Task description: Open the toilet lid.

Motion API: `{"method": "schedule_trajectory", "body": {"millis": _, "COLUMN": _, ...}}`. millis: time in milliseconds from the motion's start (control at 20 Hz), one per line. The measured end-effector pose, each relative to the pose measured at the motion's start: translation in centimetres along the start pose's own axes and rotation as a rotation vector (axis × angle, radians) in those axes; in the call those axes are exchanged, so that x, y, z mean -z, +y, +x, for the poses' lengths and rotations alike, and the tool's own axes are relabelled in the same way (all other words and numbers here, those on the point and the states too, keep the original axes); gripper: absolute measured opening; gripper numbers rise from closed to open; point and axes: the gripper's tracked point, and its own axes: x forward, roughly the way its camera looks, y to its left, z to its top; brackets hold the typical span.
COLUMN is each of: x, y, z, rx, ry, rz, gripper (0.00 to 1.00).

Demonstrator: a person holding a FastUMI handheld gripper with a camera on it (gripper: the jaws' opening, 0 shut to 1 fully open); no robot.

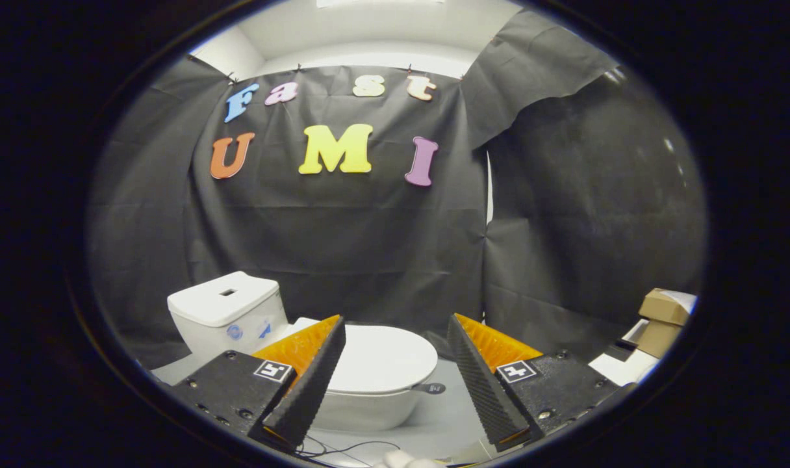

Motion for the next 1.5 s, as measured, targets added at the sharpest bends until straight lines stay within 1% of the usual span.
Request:
{"method": "schedule_trajectory", "body": {"millis": 500, "x": -0.5, "y": 0.1, "z": 0.0, "rx": -0.004, "ry": 0.003, "rz": 0.013, "gripper": 0.99}}
{"method": "schedule_trajectory", "body": {"millis": 900, "x": -1.2, "y": 0.2, "z": 2.1, "rx": -0.026, "ry": 0.014, "rz": 0.022, "gripper": 0.99}}
{"method": "schedule_trajectory", "body": {"millis": 1000, "x": -1.4, "y": -0.2, "z": 2.9, "rx": -0.021, "ry": 0.017, "rz": 0.025, "gripper": 0.99}}
{"method": "schedule_trajectory", "body": {"millis": 1100, "x": -1.6, "y": -0.3, "z": 4.0, "rx": -0.045, "ry": 0.018, "rz": 0.014, "gripper": 0.99}}
{"method": "schedule_trajectory", "body": {"millis": 1200, "x": -1.6, "y": -1.4, "z": 5.5, "rx": -0.048, "ry": 0.026, "rz": 0.009, "gripper": 0.99}}
{"method": "schedule_trajectory", "body": {"millis": 1350, "x": -1.4, "y": -2.9, "z": 8.1, "rx": -0.07, "ry": 0.055, "rz": 0.06, "gripper": 0.99}}
{"method": "schedule_trajectory", "body": {"millis": 1500, "x": -0.8, "y": -5.4, "z": 11.1, "rx": -0.052, "ry": 0.069, "rz": 0.097, "gripper": 0.99}}
